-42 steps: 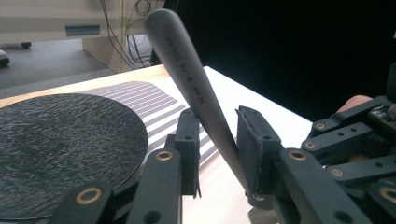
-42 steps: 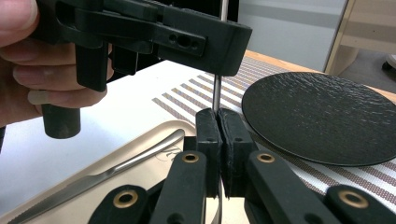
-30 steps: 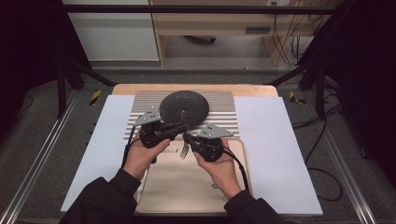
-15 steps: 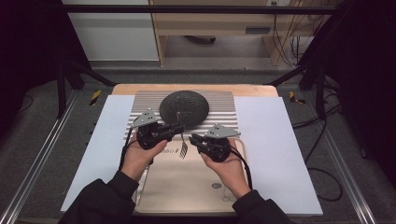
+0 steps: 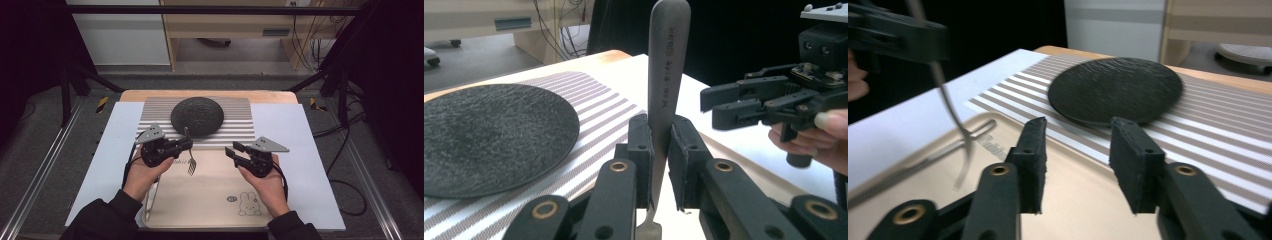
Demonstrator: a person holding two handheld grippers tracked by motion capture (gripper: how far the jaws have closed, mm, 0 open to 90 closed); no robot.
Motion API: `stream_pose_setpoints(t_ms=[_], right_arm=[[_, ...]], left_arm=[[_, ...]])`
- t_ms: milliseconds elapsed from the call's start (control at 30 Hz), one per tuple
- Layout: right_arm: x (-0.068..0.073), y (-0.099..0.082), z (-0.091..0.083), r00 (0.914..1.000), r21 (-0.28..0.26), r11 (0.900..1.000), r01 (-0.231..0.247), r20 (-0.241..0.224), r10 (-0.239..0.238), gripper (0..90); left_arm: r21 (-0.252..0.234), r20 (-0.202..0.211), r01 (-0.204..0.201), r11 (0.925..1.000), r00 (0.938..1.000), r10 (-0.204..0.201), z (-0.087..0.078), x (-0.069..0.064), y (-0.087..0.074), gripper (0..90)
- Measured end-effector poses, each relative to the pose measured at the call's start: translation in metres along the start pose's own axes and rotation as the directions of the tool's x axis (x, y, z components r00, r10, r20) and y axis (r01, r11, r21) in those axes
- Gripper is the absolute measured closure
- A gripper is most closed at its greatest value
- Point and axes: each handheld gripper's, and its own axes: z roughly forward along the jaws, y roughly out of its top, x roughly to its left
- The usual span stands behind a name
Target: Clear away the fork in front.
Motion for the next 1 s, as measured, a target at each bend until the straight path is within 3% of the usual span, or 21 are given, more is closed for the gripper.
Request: stream_pose_setpoints(t_ms=[200, 267, 467, 600, 800, 1000], right_arm=[[-0.021, -0.018, -0.026, 0.9965, -0.058, 0.9983, -0.006, 0.083, 0.011, 36.1], [-0.029, -0.024, -0.033, 0.9944, -0.053, 0.9985, -0.012, 0.105, 0.017, 31.4], [-0.050, -0.037, -0.060, 0.9827, -0.054, 0.9984, -0.012, 0.184, 0.022, 19.6], [-0.061, -0.049, -0.077, 0.9689, -0.071, 0.9974, -0.014, 0.246, 0.031, 10.3], [-0.072, -0.057, -0.094, 0.9534, -0.130, 0.9908, -0.037, 0.293, 0.074, 7.3], [-0.075, -0.062, -0.095, 0.9381, -0.120, 0.9916, -0.048, 0.335, 0.086, 7.2]], left_arm=[[0.021, -0.009, -0.015, 0.9997, 0.9998, 0.016, -0.011, -0.009, -0.011, 80.8], [0.025, -0.010, -0.016, 0.9995, 0.9998, 0.017, -0.014, -0.012, -0.016, 80.8], [0.036, -0.014, -0.003, 0.9993, 0.9999, 0.004, -0.020, -0.018, -0.025, 80.8], [0.039, -0.020, 0.009, 0.9992, 0.9998, -0.008, -0.027, -0.020, -0.029, 80.7], [0.031, -0.041, 0.010, 0.9995, 0.9991, -0.009, -0.040, -0.025, -0.034, 80.7], [0.047, -0.047, 0.016, 0.9988, 0.9988, -0.014, -0.050, -0.027, -0.046, 80.6]])
